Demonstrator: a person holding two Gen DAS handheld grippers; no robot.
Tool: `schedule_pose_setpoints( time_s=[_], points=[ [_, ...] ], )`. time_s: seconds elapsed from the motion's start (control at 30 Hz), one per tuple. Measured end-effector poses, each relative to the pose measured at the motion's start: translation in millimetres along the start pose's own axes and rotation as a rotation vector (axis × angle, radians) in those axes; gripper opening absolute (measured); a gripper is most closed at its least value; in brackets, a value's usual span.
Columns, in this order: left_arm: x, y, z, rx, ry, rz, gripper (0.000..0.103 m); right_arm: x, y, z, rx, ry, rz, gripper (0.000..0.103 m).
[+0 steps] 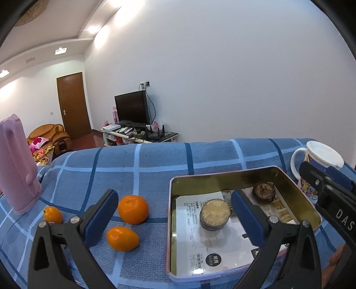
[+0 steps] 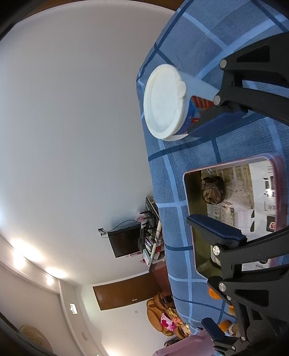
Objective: Organize fruits
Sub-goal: 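Withdraw both tools from the tin back toward the fruits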
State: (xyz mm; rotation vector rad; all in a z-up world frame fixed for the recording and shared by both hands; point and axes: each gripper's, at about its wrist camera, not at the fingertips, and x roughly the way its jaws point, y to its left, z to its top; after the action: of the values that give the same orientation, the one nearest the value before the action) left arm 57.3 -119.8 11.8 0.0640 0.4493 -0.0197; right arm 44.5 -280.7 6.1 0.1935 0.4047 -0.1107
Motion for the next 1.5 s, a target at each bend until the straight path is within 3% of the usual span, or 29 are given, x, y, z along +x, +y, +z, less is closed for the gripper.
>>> schedule_pose_setpoints(
  time_s=[0.33,0.6,1.5],
  points=[
    [-14.7,14.7,-6.6,0.008,-0.008,-0.018,0.103,-24.2,11.6,-12.0,-0.019,0.009,-0.028,0.073],
    [-27.0,32.6,-13.9,-0.004,-0.002,-0.021,0.103,-49.2,39.4,-21.6,-0.113,-0.042,-0.079,0.073],
    [-62.9,80.7,-38.6,-0.001,0.025,-0.048,0.103,-85.2,75.5,-42.8,-0.129,-0.016,-0.044,0.073]
  ],
)
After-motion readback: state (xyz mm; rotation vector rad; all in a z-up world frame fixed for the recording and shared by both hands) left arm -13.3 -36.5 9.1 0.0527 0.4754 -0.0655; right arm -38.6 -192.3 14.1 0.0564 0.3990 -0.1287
